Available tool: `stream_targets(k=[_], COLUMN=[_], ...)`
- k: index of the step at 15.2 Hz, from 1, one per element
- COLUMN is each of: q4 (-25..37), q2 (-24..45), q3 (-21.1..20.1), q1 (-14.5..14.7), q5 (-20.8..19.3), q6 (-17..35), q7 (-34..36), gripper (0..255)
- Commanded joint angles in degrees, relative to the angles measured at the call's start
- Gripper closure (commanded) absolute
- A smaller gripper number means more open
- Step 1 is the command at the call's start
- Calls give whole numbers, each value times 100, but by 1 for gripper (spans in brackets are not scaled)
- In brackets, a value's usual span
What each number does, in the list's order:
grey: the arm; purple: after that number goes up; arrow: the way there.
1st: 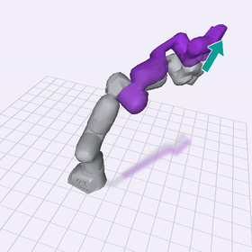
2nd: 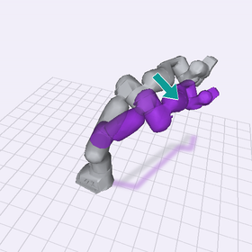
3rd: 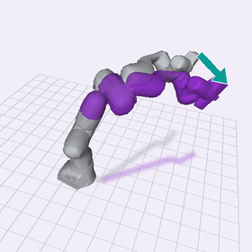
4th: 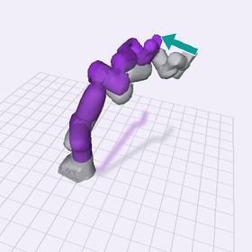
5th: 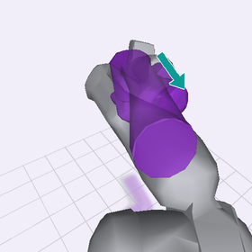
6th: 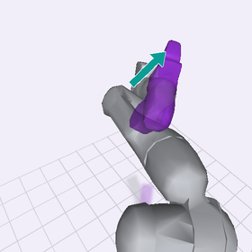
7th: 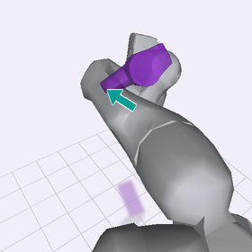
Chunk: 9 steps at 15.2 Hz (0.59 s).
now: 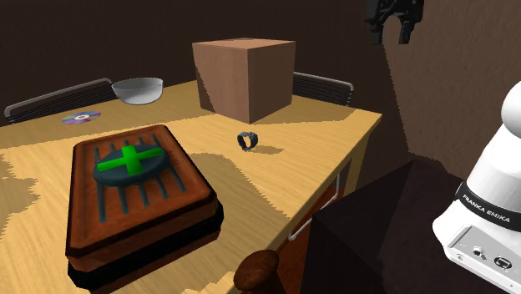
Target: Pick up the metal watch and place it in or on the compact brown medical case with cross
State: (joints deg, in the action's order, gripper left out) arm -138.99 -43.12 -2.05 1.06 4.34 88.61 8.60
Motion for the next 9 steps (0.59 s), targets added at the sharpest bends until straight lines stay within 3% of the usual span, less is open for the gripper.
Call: stream_targets(k=[1, 9], q4=[0, -129], q2=[0, 778], q3=[0, -961], q1=[0, 423], q5=[0, 366], q6=[0, 1161], q7=[0, 642], gripper=[0, 0])
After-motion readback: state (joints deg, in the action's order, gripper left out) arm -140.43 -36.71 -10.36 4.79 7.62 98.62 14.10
